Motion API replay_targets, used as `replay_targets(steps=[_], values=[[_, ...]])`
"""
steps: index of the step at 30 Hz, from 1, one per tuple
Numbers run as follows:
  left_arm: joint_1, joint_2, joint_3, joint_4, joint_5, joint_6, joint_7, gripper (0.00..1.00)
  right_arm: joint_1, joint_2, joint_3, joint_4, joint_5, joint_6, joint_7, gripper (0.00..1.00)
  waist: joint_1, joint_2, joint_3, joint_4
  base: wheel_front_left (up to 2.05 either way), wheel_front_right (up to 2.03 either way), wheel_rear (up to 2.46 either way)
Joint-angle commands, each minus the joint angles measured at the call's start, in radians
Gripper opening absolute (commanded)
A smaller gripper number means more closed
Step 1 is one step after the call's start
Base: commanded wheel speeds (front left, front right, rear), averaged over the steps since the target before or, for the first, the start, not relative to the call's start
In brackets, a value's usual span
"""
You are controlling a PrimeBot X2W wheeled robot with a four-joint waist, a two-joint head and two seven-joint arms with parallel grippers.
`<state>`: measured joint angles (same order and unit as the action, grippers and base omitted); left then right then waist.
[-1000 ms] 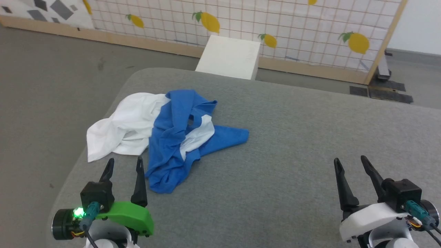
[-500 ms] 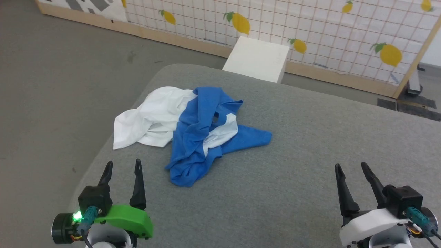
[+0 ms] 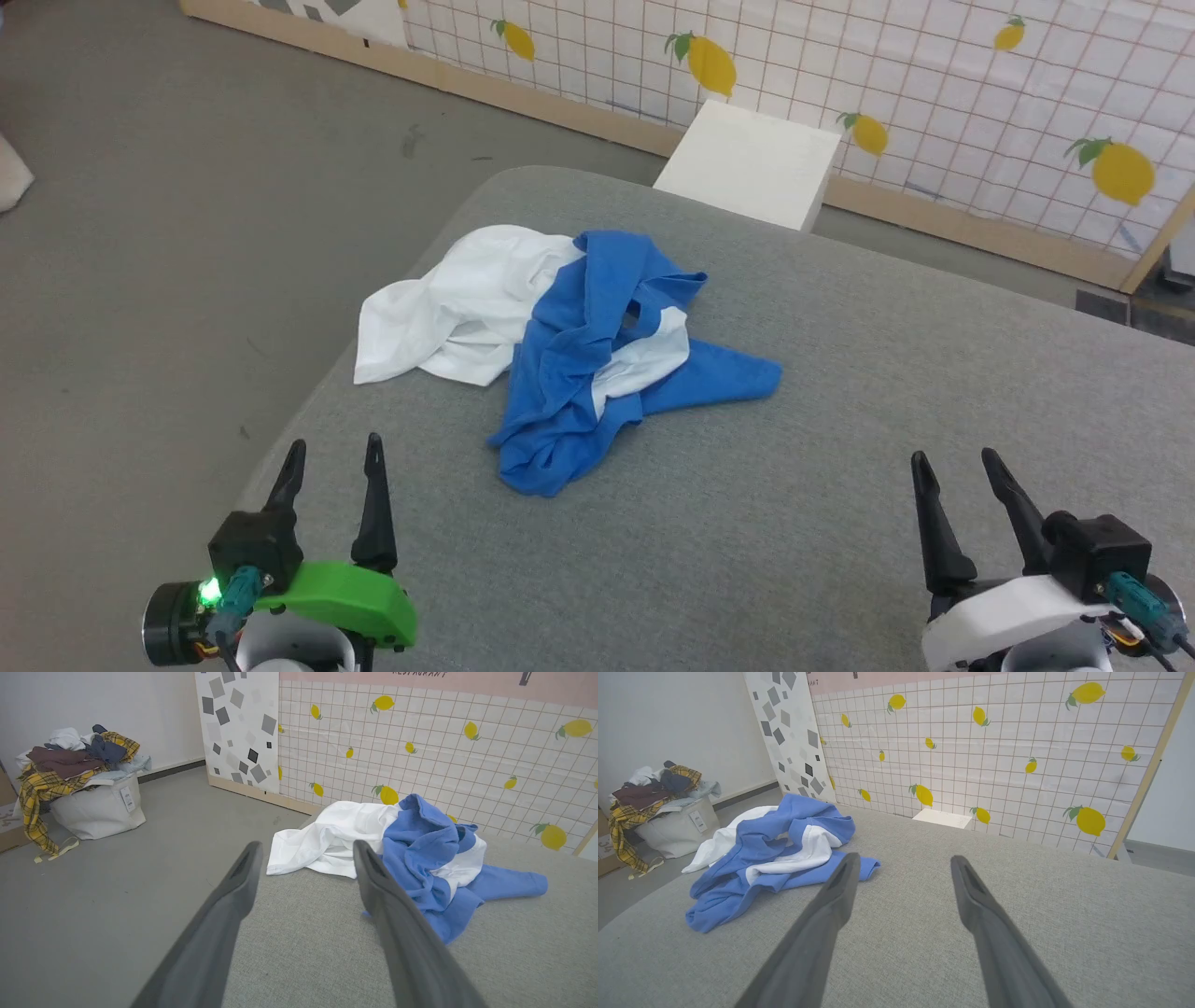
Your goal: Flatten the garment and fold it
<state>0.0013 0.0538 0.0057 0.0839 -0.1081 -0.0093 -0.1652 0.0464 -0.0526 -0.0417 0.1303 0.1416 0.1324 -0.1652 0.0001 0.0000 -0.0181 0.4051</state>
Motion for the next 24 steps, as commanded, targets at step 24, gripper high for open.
replay_targets(steps=[24], values=[[-0.479,0.003,-0.081,0.295,-0.227,-0.093,0.154,1.0,-0.027,0.002,-0.052,0.001,-0.038,-0.001,-0.009,1.0,-0.0001,0.0,0.136,-0.077,0.0,0.0,0.0]])
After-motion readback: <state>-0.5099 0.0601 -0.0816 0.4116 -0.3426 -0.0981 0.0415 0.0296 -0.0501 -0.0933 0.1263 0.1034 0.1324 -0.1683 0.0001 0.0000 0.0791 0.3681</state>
